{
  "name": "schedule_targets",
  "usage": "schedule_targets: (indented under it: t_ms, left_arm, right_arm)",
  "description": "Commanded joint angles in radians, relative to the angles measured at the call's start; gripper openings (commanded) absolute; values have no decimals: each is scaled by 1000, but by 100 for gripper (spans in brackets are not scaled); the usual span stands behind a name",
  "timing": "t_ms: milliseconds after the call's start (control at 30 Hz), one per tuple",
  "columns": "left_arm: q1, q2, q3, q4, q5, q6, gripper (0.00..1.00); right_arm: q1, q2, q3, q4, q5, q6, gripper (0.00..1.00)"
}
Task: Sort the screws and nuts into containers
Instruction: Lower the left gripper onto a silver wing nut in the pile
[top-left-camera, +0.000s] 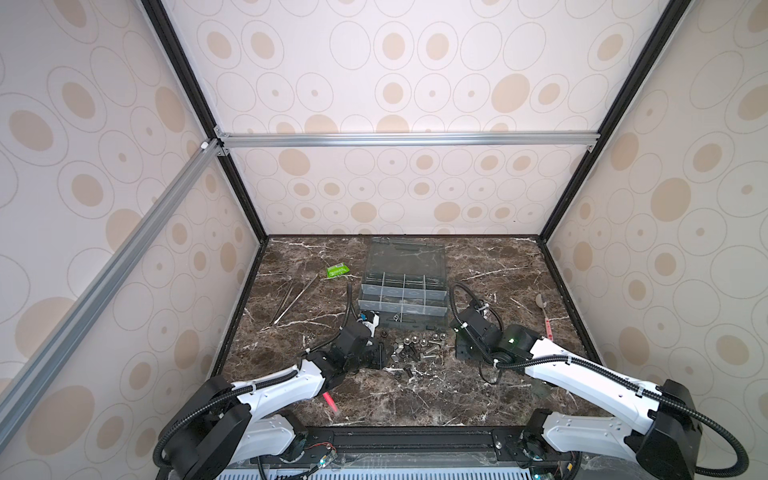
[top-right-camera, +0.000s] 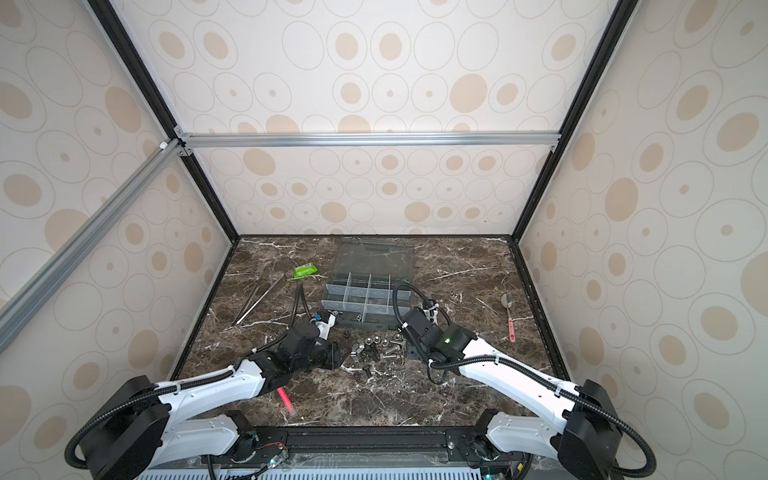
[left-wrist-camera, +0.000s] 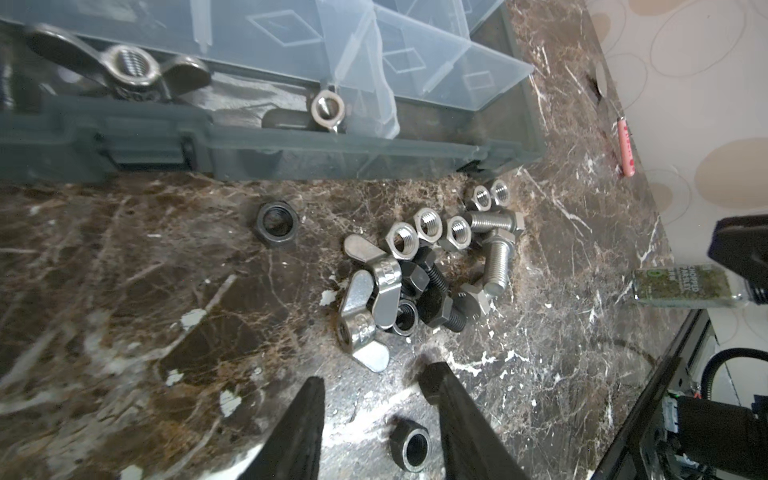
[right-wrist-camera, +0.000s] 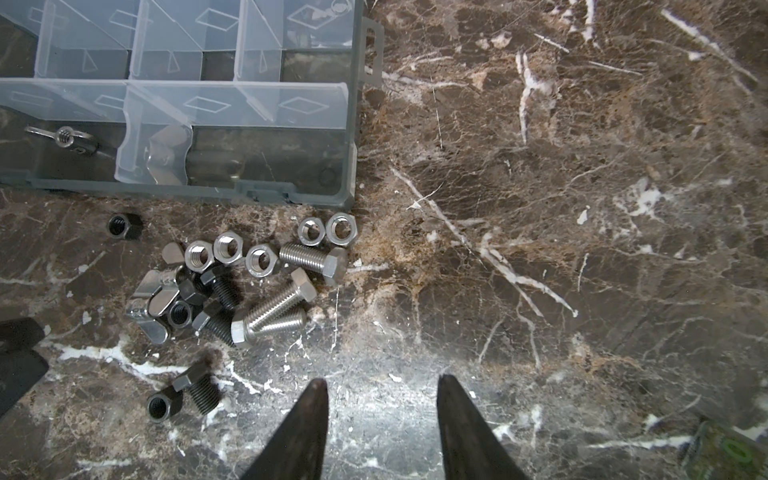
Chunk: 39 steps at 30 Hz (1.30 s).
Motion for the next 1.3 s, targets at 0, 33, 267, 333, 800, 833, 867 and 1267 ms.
schedule_targets:
  t_ms: [0, 33, 267, 333, 800, 833, 867, 1267]
  left_arm:
    - [-15, 34, 49, -24, -44, 4, 45]
    - [-16, 43, 52, -27, -50, 0, 45]
    - [-32, 94, 72, -7, -44, 7, 45]
    - [-38, 112, 87, -15, -47, 15, 45]
    - [-71, 198, 158, -123, -130, 78, 45]
    - [-73, 204, 159, -121, -131, 77, 45]
    - [-78, 209, 162, -122, -133, 78, 45]
    - [-98, 261, 194, -140, -160, 89, 46]
  right_arm:
    - [4, -18, -14, -14, 10, 27, 46]
    - [4, -19, -14, -15, 11, 29, 46]
    - [5, -26, -26, -9, 10, 38, 46]
    - [7, -24, -28, -4, 4, 42, 46]
    - [15, -16, -39, 5, -2, 59, 46]
    - [16, -15, -39, 6, -3, 60, 46]
    - [15, -14, -38, 5, -3, 59, 46]
    - [21, -7, -39, 6, -5, 65, 46]
